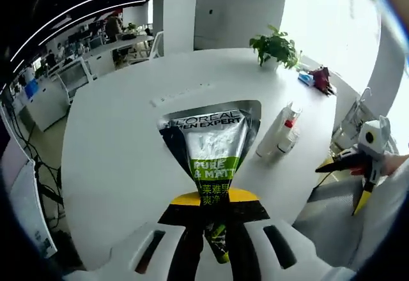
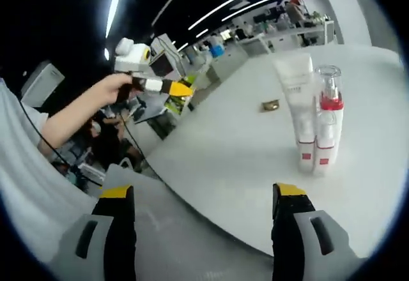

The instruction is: Arrange the skincare products in the storage area until every visible bottle or jar stands upright without overlapping.

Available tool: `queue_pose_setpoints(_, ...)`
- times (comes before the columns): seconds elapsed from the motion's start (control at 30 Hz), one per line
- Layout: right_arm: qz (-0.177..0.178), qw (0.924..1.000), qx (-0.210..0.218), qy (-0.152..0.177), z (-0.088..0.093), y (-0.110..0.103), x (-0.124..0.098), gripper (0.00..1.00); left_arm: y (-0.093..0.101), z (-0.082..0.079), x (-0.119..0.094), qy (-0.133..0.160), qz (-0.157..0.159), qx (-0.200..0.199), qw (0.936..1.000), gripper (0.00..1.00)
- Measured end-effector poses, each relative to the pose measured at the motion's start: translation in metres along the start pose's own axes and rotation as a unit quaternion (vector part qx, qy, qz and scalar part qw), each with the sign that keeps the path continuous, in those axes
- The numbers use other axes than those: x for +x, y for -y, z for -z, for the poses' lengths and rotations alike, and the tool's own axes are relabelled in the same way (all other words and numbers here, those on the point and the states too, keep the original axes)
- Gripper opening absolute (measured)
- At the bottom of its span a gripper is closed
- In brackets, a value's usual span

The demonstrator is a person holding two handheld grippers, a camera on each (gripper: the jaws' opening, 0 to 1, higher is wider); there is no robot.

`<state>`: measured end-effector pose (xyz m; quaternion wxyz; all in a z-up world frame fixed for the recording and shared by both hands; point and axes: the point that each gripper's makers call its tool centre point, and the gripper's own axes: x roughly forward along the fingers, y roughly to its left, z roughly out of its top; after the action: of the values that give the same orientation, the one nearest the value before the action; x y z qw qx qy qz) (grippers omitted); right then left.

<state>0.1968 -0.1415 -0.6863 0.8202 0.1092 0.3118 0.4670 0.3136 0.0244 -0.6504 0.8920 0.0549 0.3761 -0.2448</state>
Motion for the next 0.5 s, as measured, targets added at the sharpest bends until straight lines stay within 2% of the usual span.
queue_pose_setpoints(0.1,-0.012,0.9998,0.007,0.011,-0.01,-0.004,0.001,0.87,0.023,0.001,-0.007,0.031,0.007,-0.028,0.9991,0.13)
queue_pose_setpoints(0.17,-0.021,0.9997,0.009,0.012,-0.014,-0.007,0.002,0.87,0.029,0.002,-0.01,0.043,0.007,-0.039,0.9983,0.13)
queue_pose_setpoints(0.2,-0.026,0.9996,0.006,0.011,-0.016,-0.009,0.002,0.87,0.041,0.004,-0.013,0.05,0.005,-0.049,0.9976,0.13)
queue_pose_setpoints(0.3,-0.034,0.9993,0.002,0.015,-0.022,-0.013,0.001,0.87,0.057,0.006,-0.016,0.059,0.008,-0.061,0.9964,0.13)
queue_pose_setpoints(0.5,-0.049,0.9983,0.009,0.029,-0.028,-0.015,-0.005,0.85,0.08,0.009,-0.019,0.059,0.007,-0.048,0.9971,0.13)
